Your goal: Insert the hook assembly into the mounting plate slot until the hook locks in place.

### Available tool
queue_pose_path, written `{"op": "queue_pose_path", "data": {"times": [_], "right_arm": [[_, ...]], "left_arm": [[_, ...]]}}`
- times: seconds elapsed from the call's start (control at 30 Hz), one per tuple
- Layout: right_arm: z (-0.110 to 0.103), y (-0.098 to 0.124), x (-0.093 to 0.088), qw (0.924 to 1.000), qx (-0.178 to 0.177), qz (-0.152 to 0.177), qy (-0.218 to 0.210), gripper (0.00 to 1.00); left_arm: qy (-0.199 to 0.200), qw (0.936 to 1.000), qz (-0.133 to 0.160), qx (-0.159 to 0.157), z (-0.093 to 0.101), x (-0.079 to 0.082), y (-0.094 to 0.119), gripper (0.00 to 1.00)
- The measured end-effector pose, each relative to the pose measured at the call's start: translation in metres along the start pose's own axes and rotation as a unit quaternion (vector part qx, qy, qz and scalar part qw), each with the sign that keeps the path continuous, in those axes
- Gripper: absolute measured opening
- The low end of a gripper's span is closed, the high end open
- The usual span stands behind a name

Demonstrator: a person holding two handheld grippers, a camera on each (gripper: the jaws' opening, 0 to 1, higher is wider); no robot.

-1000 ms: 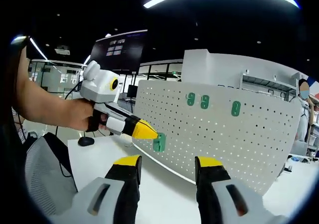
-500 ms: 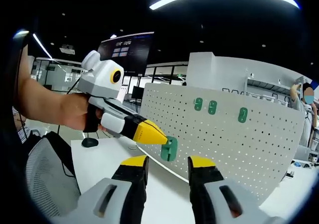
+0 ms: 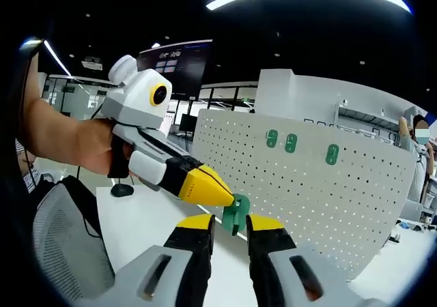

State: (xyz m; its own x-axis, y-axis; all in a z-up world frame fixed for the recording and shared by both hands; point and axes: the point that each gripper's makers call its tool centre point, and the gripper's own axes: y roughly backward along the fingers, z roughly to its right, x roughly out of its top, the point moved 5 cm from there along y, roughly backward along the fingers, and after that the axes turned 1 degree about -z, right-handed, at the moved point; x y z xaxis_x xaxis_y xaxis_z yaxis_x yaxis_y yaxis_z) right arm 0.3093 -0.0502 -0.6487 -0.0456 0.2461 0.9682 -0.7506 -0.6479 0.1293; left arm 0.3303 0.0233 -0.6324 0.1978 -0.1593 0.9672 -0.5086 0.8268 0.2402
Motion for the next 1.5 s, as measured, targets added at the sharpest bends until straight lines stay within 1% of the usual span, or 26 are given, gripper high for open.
{"op": "queue_pose_path", "data": {"times": [0.4,0.67,0.87,1.1,1.33,1.5], "right_arm": [[0.003,0.0,-0.001,0.9999,-0.009,-0.002,0.013,0.08],[0.003,0.0,-0.003,0.9999,-0.01,-0.006,0.013,0.05],[0.005,0.0,-0.005,0.9998,-0.014,-0.01,0.006,0.05],[0.005,0.003,-0.003,0.9998,-0.018,-0.007,0.003,0.05],[0.003,0.005,-0.004,0.9997,-0.021,-0.011,0.007,0.03],[0.001,0.008,-0.003,0.9997,-0.024,-0.01,0.002,0.03]], "left_arm": [[0.007,0.9999,-0.005,-0.009,0.003,0.0,-0.003,0.01],[0.011,0.9998,-0.011,-0.013,0.004,-0.003,-0.004,0.01],[0.016,0.9997,-0.009,-0.015,0.005,-0.002,-0.004,0.01],[0.014,0.9997,-0.01,-0.014,0.006,-0.001,-0.005,0.01],[0.016,0.9996,-0.011,-0.019,0.012,-0.002,-0.003,0.01],[0.015,0.9996,-0.011,-0.021,0.014,-0.001,-0.002,0.01]]}}
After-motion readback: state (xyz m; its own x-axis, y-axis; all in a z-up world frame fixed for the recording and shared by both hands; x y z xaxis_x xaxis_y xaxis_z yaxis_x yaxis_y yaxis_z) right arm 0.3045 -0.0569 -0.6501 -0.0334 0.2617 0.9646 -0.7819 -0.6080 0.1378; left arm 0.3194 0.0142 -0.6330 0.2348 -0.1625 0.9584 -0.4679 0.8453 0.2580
